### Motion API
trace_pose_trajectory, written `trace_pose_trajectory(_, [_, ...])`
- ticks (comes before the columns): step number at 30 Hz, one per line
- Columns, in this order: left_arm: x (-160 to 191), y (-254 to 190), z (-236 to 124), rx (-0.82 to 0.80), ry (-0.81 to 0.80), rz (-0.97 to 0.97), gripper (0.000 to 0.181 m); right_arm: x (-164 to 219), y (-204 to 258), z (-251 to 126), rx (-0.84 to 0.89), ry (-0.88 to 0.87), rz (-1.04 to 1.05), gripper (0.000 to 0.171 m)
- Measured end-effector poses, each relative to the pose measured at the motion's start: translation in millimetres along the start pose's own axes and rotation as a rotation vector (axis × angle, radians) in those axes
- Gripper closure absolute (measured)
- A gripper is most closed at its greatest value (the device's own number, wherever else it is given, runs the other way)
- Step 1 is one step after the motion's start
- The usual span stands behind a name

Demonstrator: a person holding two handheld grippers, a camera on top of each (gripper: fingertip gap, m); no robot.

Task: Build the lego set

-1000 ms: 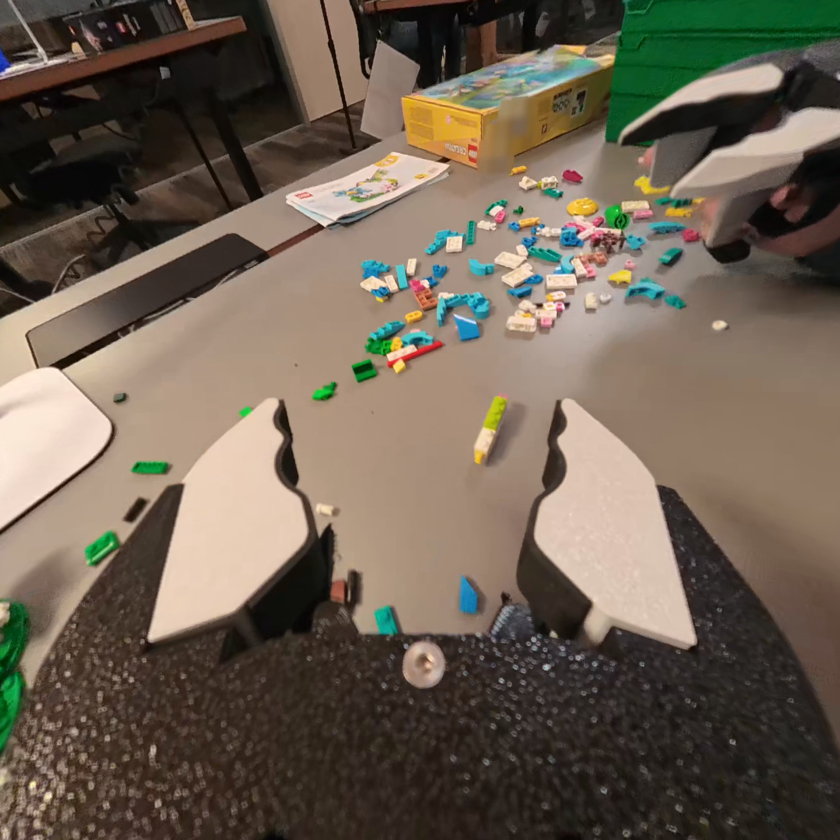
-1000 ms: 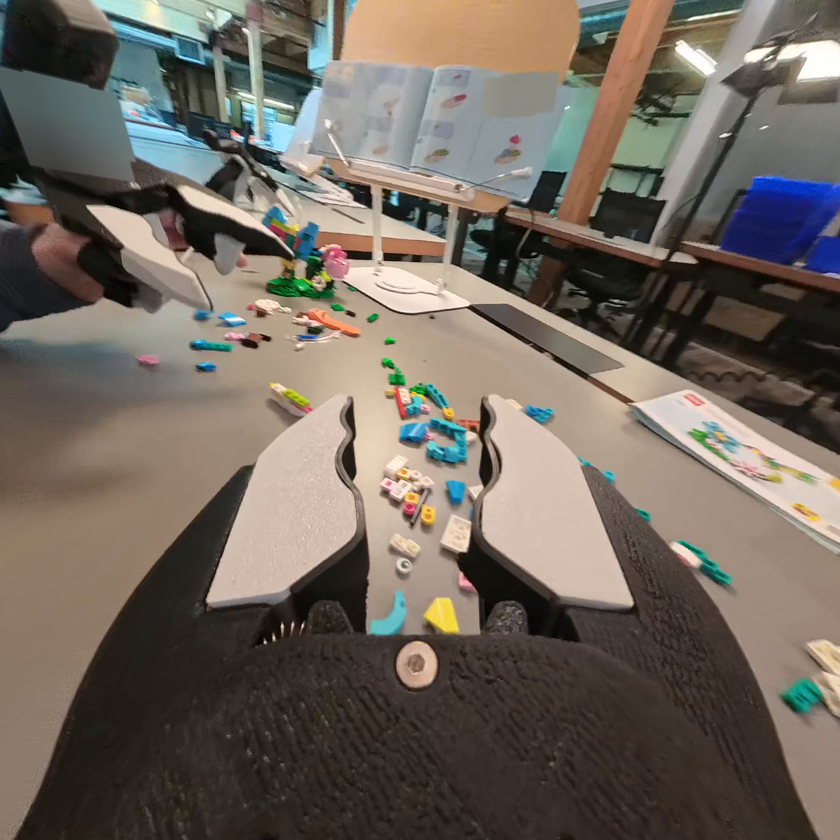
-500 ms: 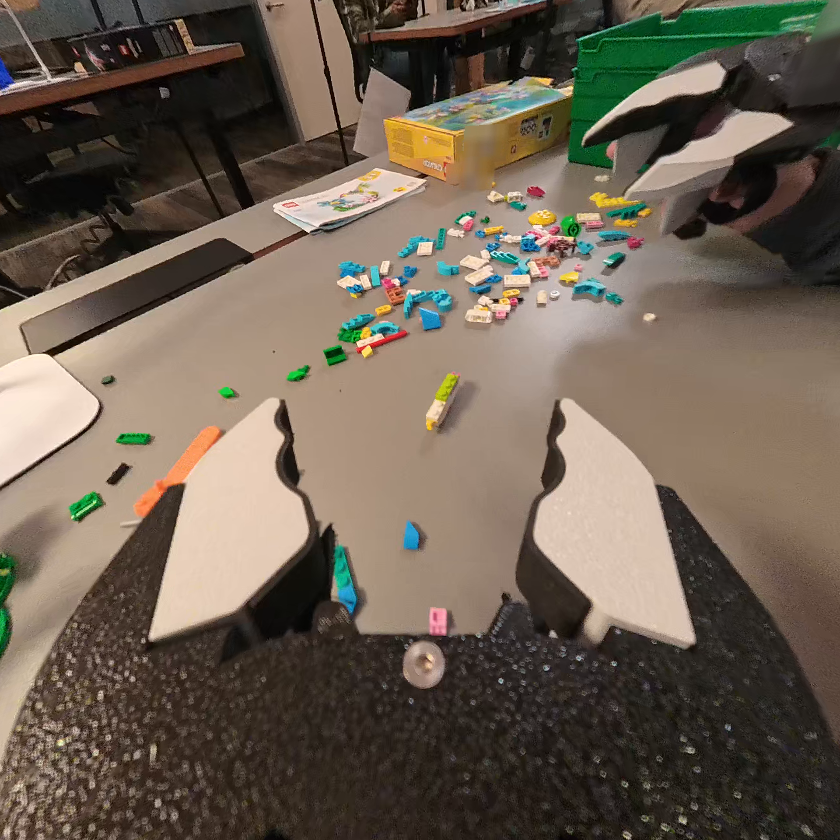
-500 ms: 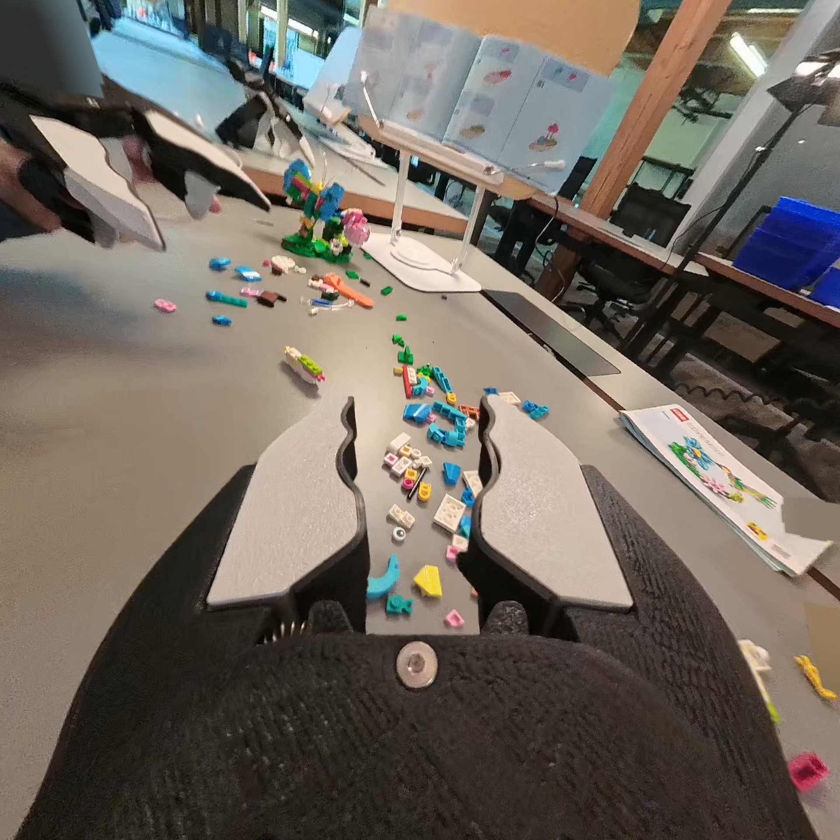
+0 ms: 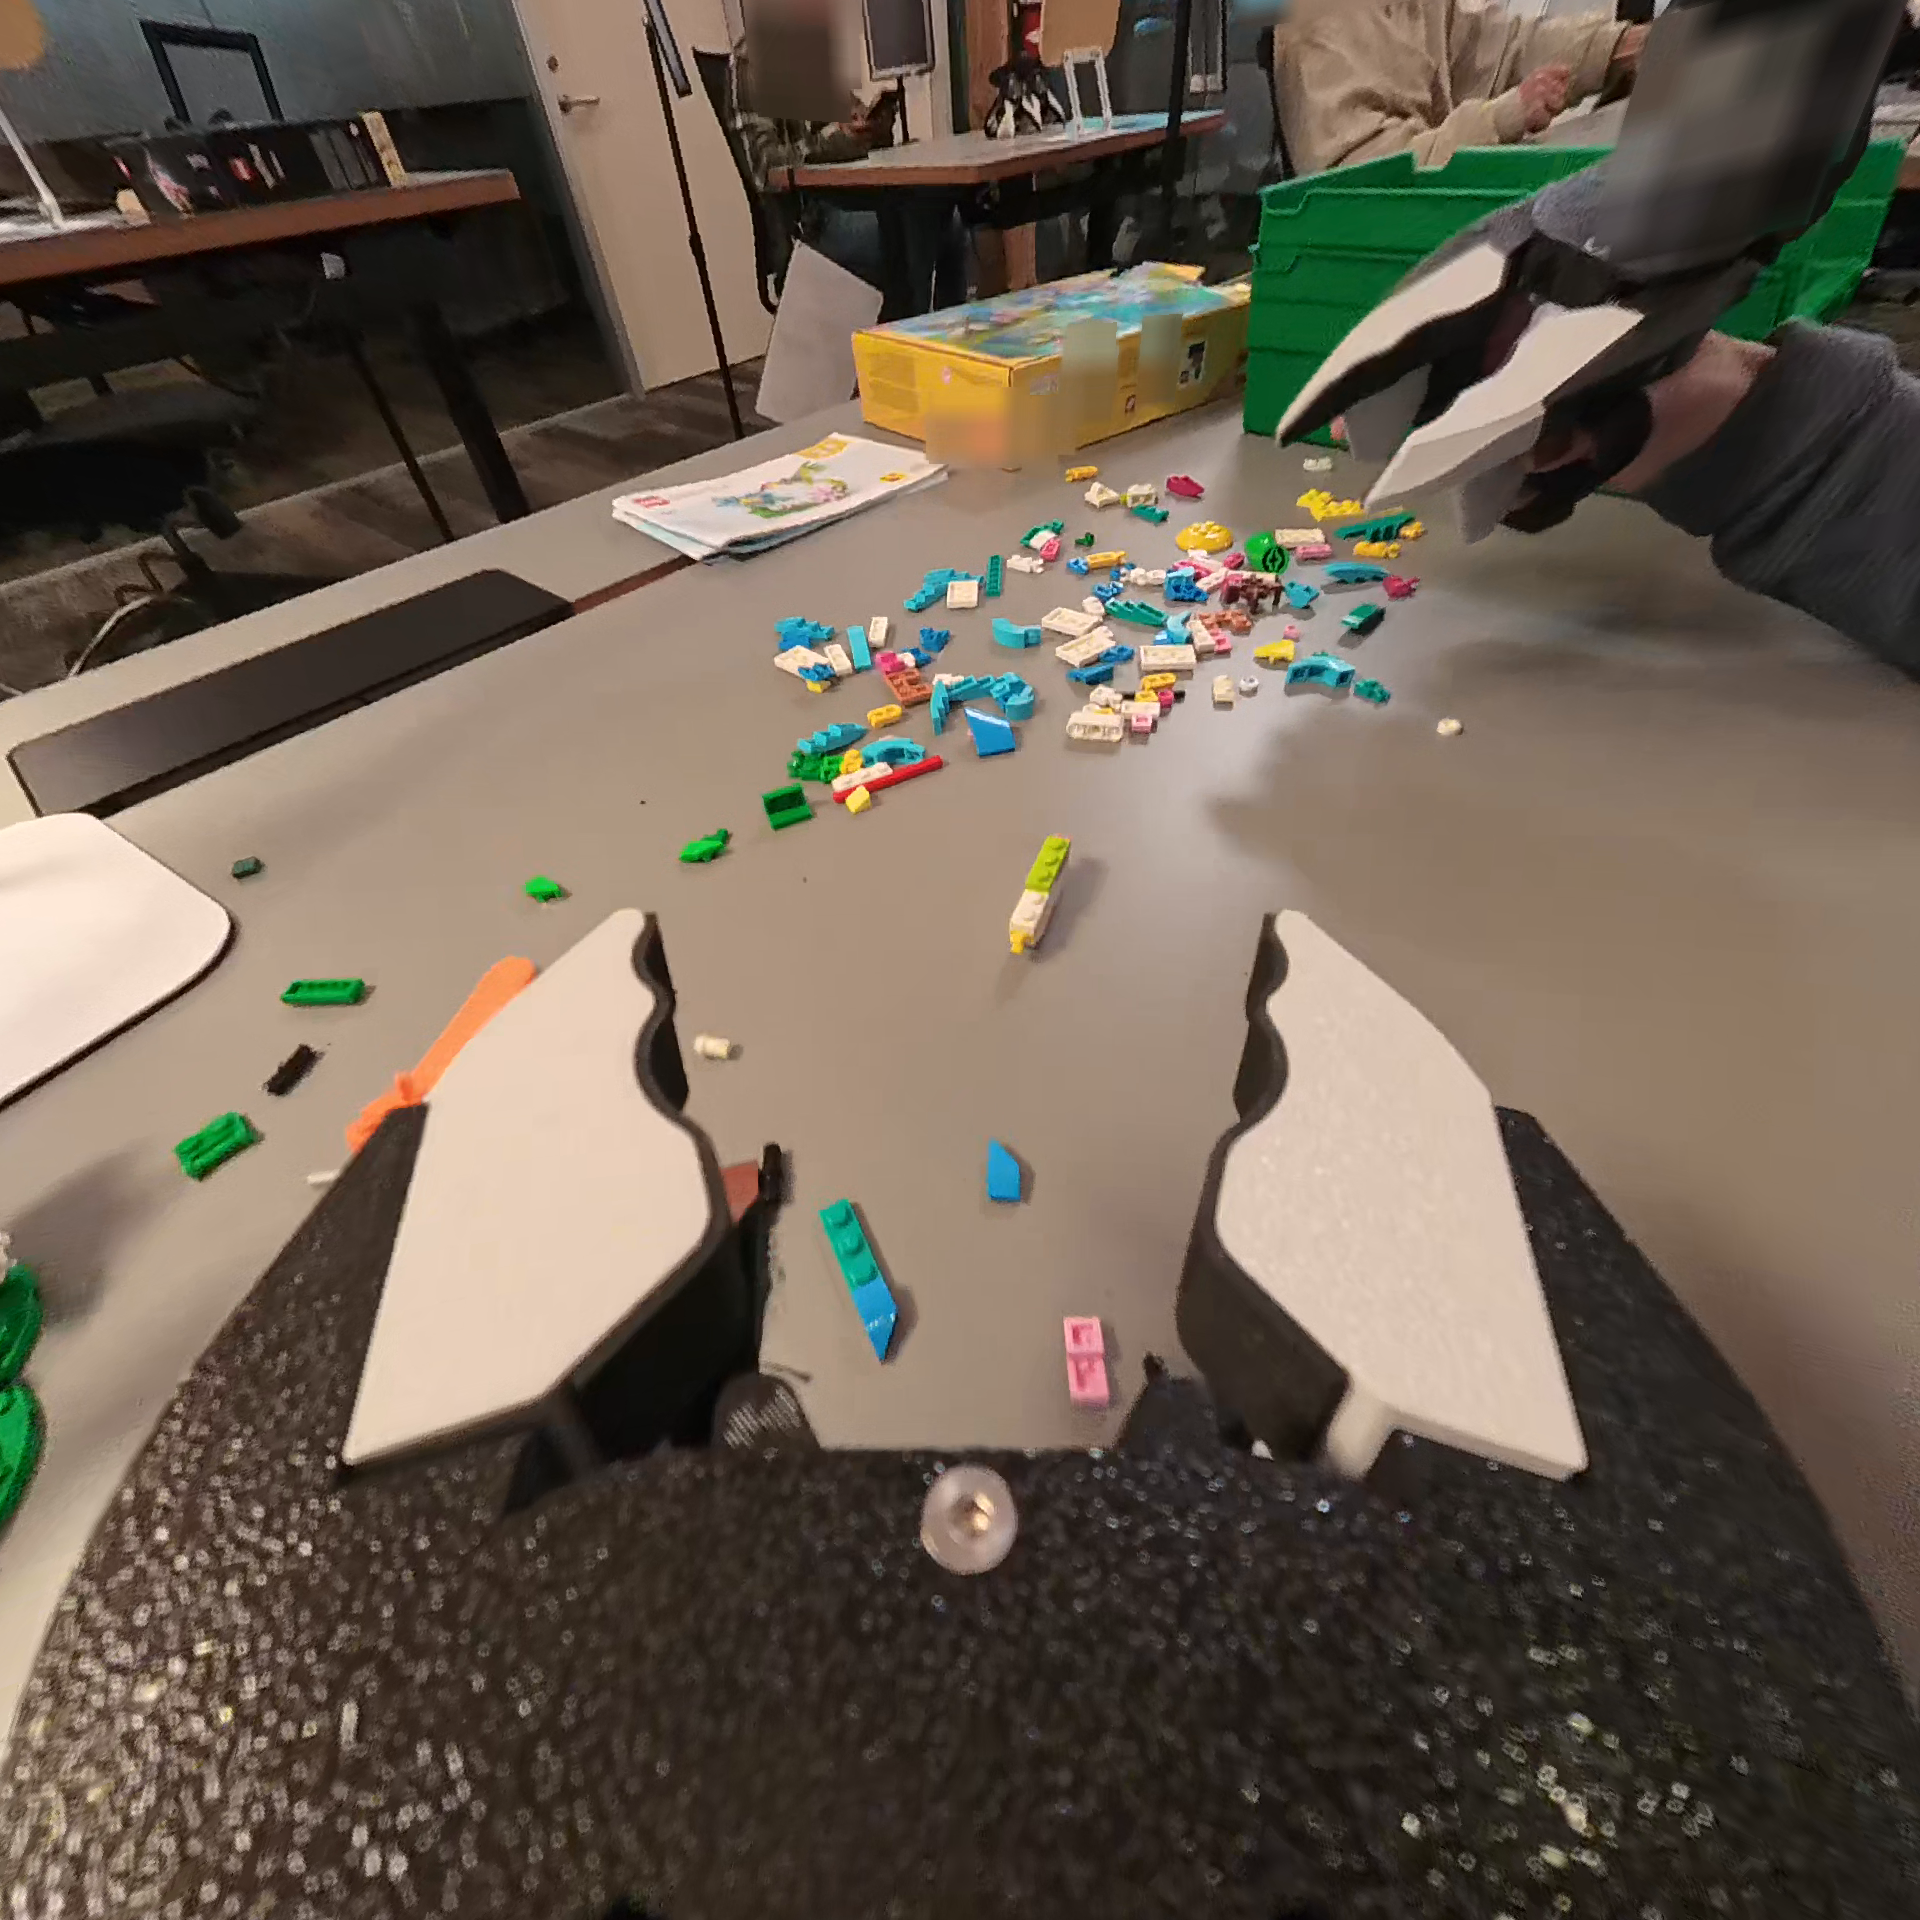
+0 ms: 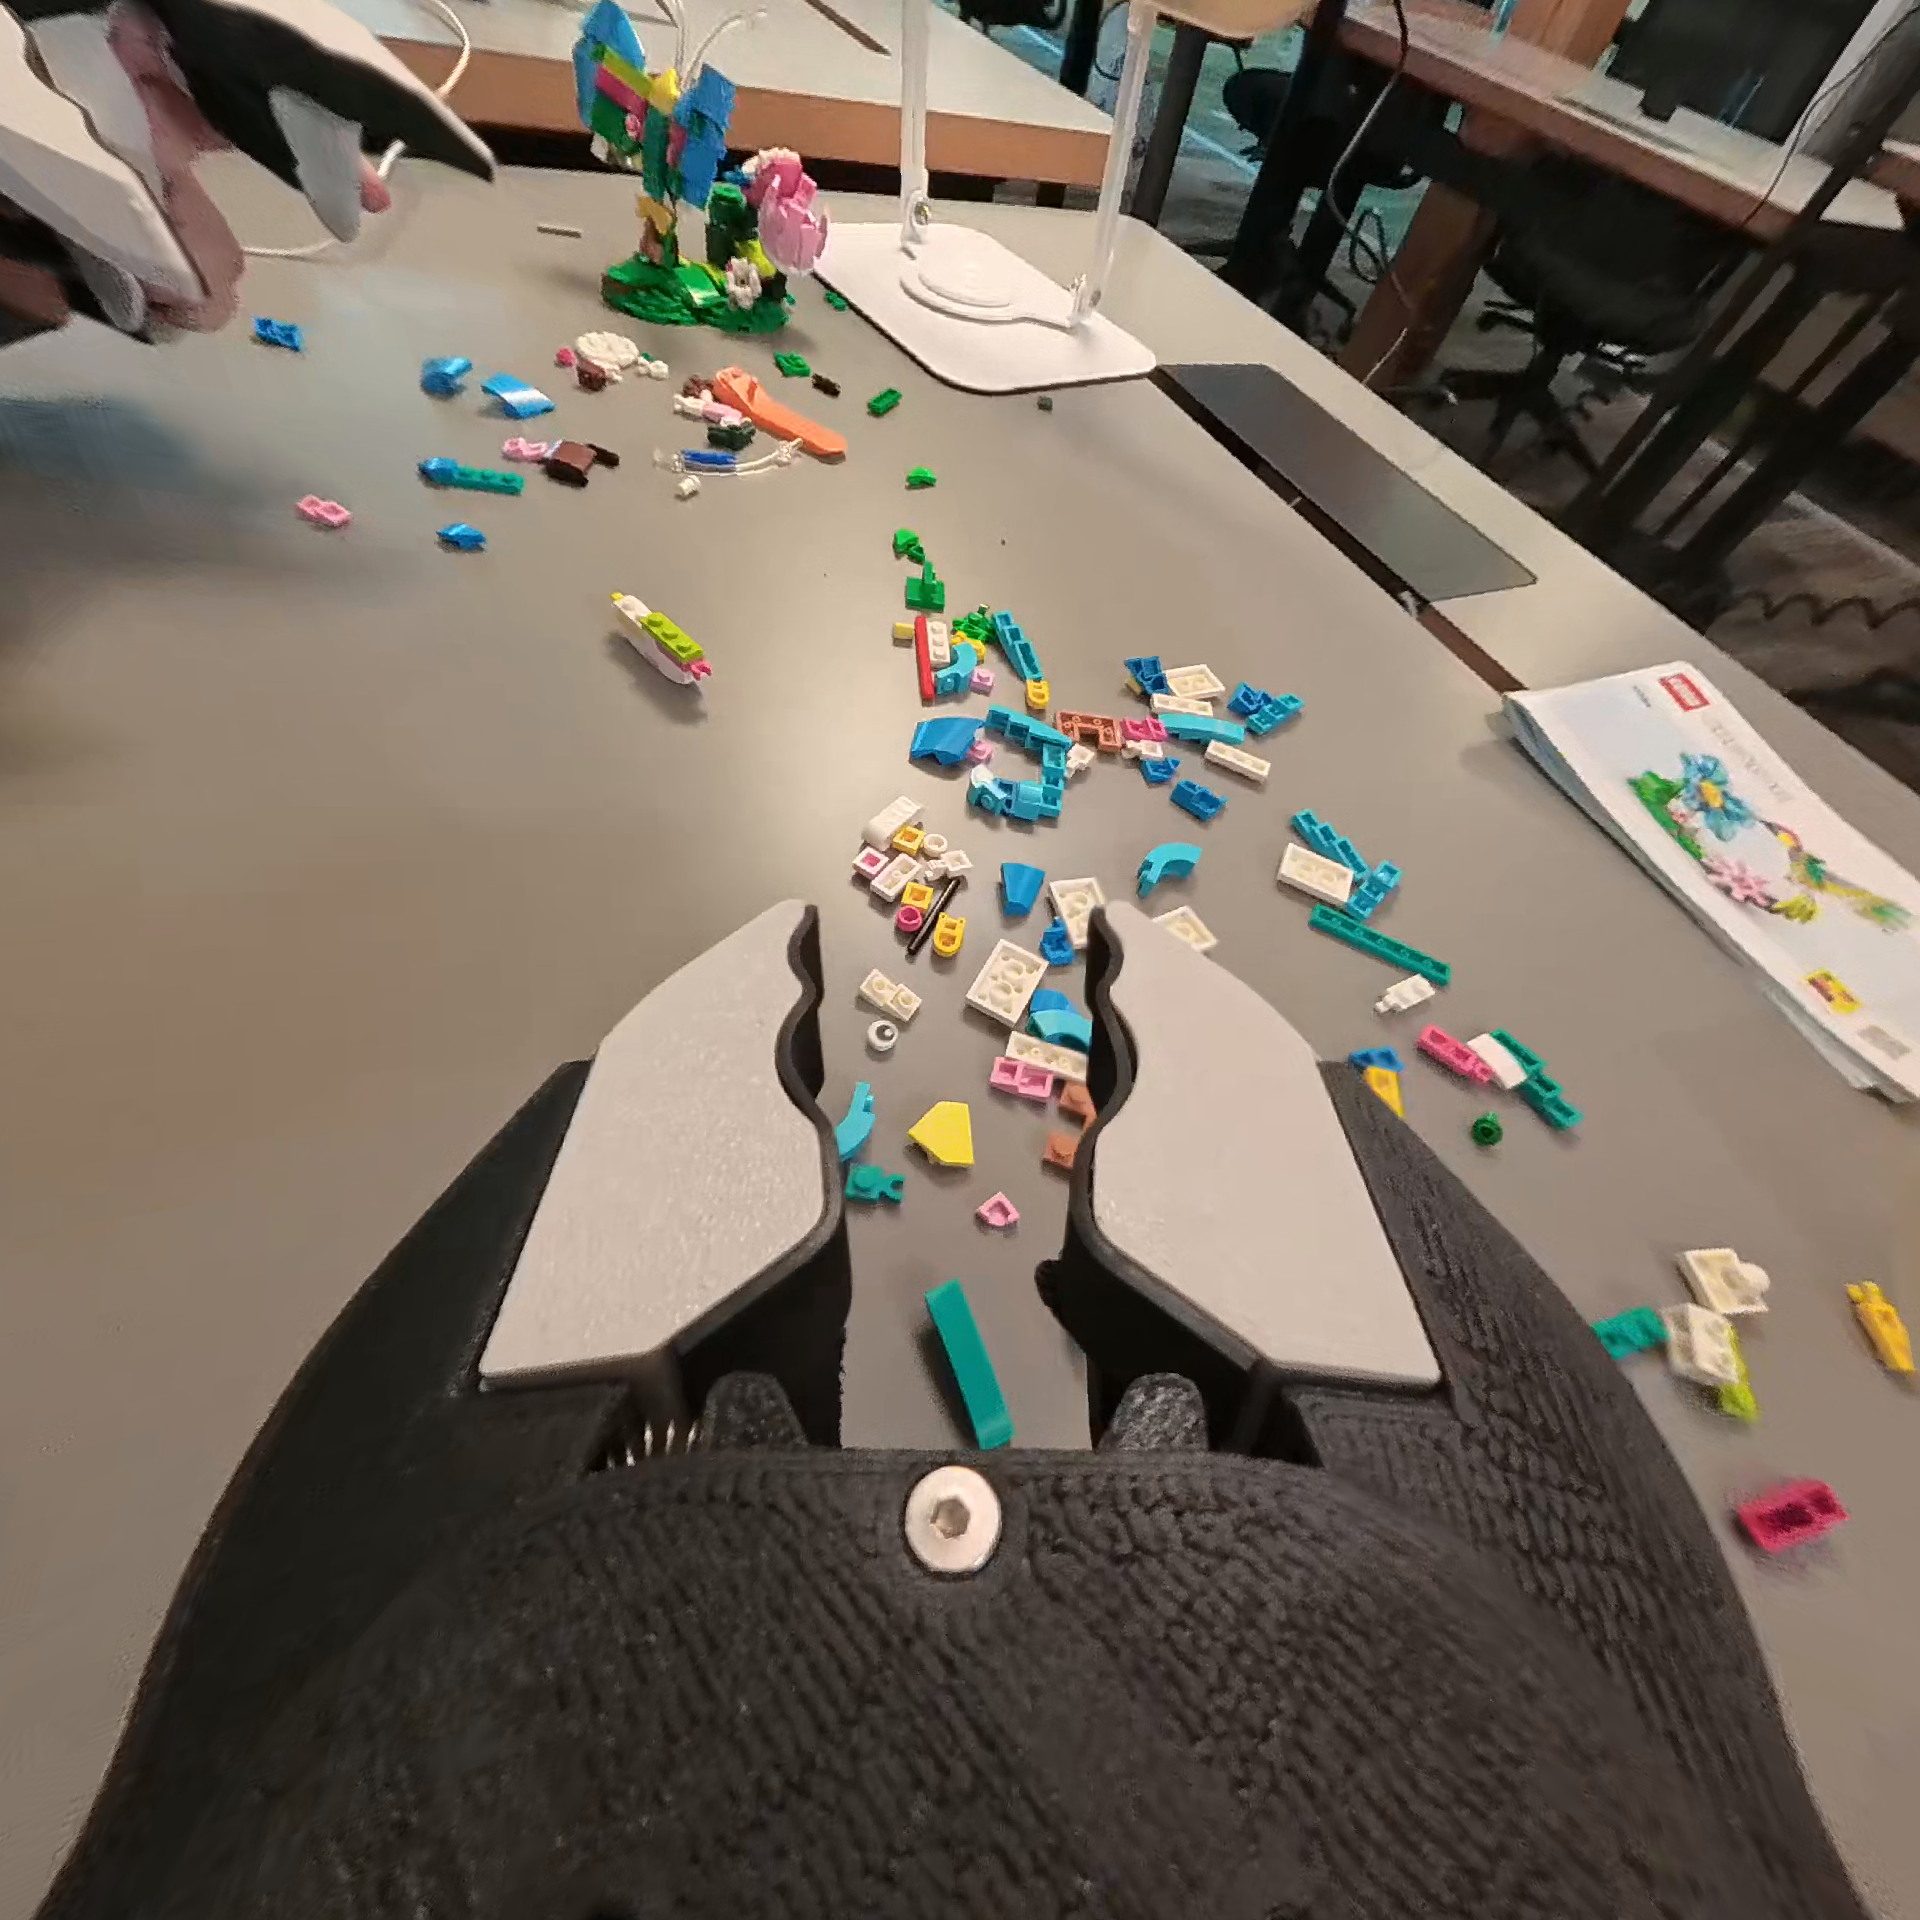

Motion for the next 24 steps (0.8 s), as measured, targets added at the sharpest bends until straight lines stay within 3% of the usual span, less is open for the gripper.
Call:
trace_pose_trajectory(9, [-38, 26, 9, -0.061, -0.095, 0.147, 0.079, -6, -24, -23, 0.119, 0.024, 0.047, 0.132])
trace_pose_trajectory(17, [-11, 39, 25, -0.012, -0.093, 0.071, 0.084, 21, -27, -34, 0.071, 0.334, 0.137, 0.149])
trace_pose_trajectory(21, [-4, 31, 32, 0.001, -0.084, 0.070, 0.091, 31, -30, -36, 0.168, 0.489, 0.130, 0.149])
trace_pose_trajectory(24, [-3, 27, 36, 0.005, -0.080, 0.057, 0.097, 36, -29, -39, 0.143, 0.507, 0.282, 0.144])
Point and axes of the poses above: each gripper's, where its closed fingertips meet, z out along the fingers, x out of its underside, y = z × x across the jaws, the point moved 10 cm from there along -z, back along the fingers, and after that the axes turned 9 degrees about x, right-handed, at the moved point
